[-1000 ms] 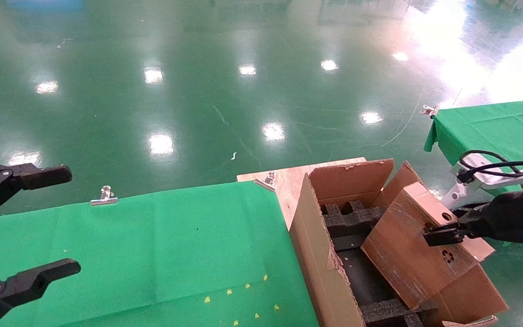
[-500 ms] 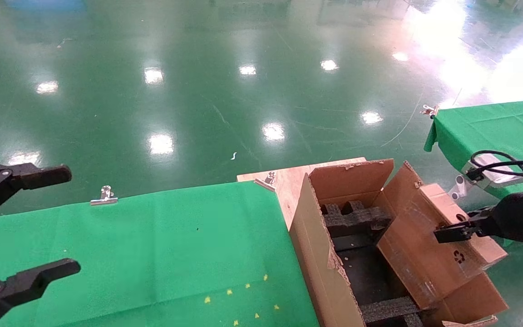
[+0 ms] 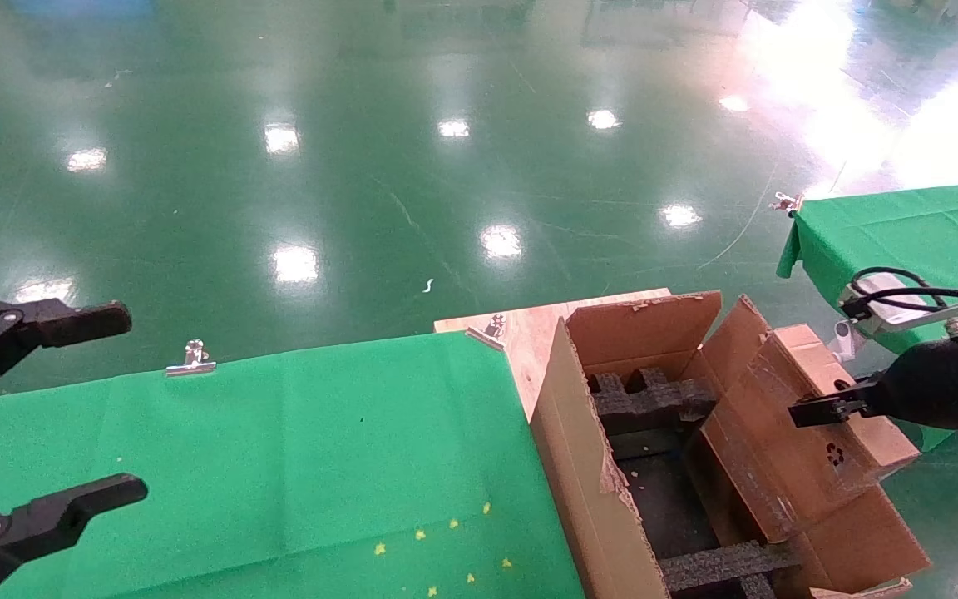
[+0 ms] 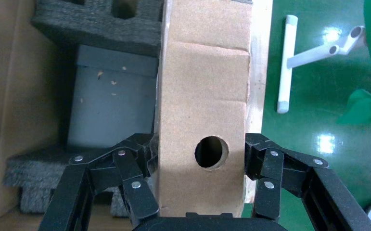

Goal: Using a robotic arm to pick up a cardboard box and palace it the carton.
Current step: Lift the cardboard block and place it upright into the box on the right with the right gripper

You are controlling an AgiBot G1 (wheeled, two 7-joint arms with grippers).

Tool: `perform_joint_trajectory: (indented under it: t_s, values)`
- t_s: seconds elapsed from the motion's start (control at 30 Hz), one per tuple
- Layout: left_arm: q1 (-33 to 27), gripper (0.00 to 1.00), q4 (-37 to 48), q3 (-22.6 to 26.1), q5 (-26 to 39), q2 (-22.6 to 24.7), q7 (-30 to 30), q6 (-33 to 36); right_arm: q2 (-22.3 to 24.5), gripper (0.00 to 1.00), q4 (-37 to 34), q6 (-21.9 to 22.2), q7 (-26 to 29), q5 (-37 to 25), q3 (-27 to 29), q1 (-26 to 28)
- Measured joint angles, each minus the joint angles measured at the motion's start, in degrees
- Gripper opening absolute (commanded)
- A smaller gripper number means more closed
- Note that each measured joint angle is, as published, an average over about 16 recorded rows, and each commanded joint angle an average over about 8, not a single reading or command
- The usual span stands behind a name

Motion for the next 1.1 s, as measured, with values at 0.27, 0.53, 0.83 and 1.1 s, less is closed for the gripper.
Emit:
perform_joint_trajectory:
  t_s: [0.27, 0.53, 0.83, 1.1]
  values:
    - [0.0, 1.00, 0.0, 0.0, 0.0, 0.0, 0.0, 0.0, -1.6, 0.00, 0.0, 2.6, 5.7, -3.8, -1.4, -2.2]
    - [0.0, 1.00, 0.0, 0.0, 0.0, 0.0, 0.0, 0.0, -3.1, 0.00, 0.0, 5.2, 10.8, -7.5, -2.9, -4.8]
    - [0.0, 1.00, 0.0, 0.0, 0.0, 0.0, 0.0, 0.0, -4.9, 0.00, -0.1, 9.2, 16.8, -13.0, -4.5, -8.1]
    - [0.0, 1.00, 0.0, 0.0, 0.0, 0.0, 0.0, 0.0, -6.8, 0.00, -0.1, 13.5, 24.6, -20.7, -5.8, -11.9]
